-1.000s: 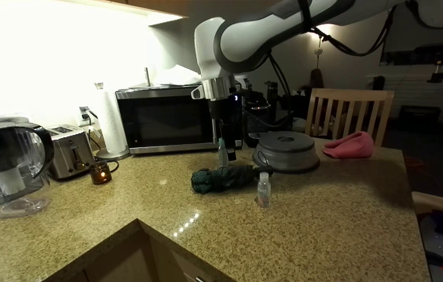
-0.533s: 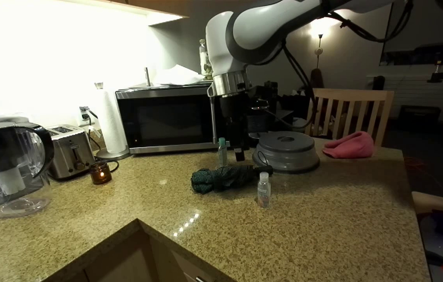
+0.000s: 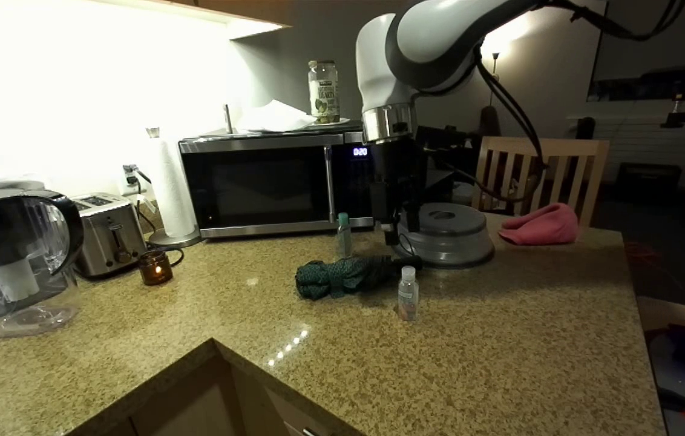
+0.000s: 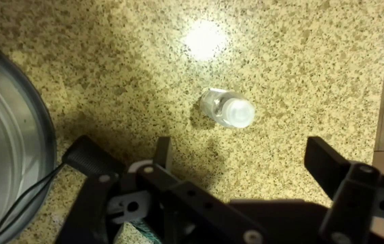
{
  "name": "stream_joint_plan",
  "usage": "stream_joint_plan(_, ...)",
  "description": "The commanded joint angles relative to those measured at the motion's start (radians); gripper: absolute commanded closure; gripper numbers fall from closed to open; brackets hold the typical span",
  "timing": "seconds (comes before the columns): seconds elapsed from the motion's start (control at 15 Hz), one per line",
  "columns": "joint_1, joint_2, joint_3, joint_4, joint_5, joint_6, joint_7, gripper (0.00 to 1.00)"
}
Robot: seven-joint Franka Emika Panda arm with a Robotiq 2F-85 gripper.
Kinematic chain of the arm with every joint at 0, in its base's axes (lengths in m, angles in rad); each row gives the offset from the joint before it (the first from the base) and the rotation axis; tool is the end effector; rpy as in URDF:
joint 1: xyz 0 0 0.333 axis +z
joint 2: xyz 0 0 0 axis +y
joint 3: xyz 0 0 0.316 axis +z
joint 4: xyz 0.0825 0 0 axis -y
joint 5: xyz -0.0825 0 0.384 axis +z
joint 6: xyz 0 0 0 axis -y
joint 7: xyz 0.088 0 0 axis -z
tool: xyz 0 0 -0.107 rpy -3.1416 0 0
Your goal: Move the umbrella farther from you
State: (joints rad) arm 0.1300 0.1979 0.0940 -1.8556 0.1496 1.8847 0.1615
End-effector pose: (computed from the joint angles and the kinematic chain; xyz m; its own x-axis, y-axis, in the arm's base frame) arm 0.5739 0.1397 0.4026 0.9811 0.0157 -0.1930 -0.0079 -0.9926 -0.1208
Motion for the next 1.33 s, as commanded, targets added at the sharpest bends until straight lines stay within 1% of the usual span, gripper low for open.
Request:
stream_joint_plan(0.0,-0.006,-0.103,-0.004,-0.125,0.038,0.062,0.086,0.00)
stream_joint_plan(0.27,-0.009,-0.164,-0.010,-0.176,0.012,0.076,0.119,0.00)
stream_joint_plan(0.6,-0.011,-0.208,-0.011,-0.204,0.005,0.072,0.092,0.00)
stream_joint_plan(1.13,-0.011,-0.215,-0.010,-0.210,0.003,0.075,0.087,0.00)
stream_joint_plan(1.2,-0.010,-0.211,-0.009,-0.207,-0.001,0.069,0.100,0.00)
stream_joint_plan(1.27,-0.010,-0.185,-0.009,-0.172,0.006,0.047,0.092,0.00)
